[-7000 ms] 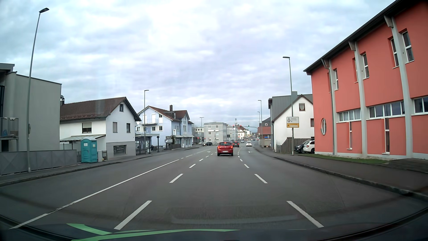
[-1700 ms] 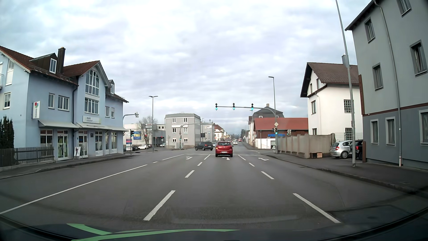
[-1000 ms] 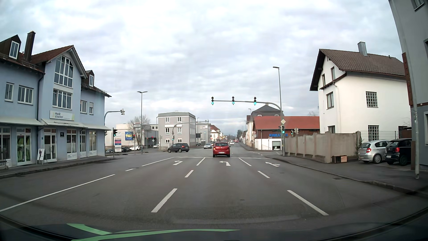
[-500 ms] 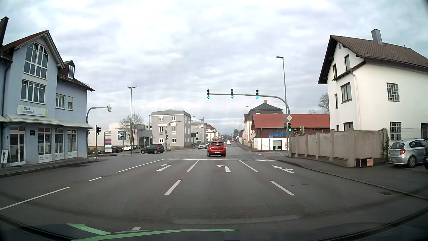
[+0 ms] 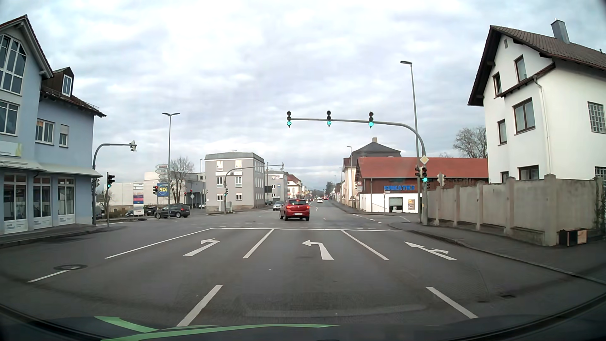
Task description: Follow the waypoints while adhering to traffic rules and regulations
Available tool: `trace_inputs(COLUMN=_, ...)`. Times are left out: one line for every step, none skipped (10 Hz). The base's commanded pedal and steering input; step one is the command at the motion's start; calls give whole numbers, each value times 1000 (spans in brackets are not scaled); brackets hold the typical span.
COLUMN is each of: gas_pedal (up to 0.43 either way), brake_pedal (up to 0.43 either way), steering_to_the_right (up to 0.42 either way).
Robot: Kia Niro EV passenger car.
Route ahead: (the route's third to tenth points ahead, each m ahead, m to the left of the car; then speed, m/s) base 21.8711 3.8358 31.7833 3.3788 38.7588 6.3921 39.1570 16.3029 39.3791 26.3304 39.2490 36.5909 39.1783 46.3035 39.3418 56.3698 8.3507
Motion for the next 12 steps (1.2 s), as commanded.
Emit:
trace_inputs(gas_pedal=98, brake_pedal=0, steering_to_the_right=10)
trace_inputs(gas_pedal=98, brake_pedal=0, steering_to_the_right=8)
trace_inputs(gas_pedal=98, brake_pedal=0, steering_to_the_right=7)
trace_inputs(gas_pedal=87, brake_pedal=0, steering_to_the_right=6)
trace_inputs(gas_pedal=87, brake_pedal=0, steering_to_the_right=5)
trace_inputs(gas_pedal=87, brake_pedal=0, steering_to_the_right=6)
trace_inputs(gas_pedal=87, brake_pedal=0, steering_to_the_right=6)
trace_inputs(gas_pedal=79, brake_pedal=0, steering_to_the_right=6)
trace_inputs(gas_pedal=39, brake_pedal=0, steering_to_the_right=6)
trace_inputs(gas_pedal=8, brake_pedal=0, steering_to_the_right=5)
trace_inputs(gas_pedal=0, brake_pedal=0, steering_to_the_right=5)
trace_inputs(gas_pedal=0, brake_pedal=0, steering_to_the_right=5)
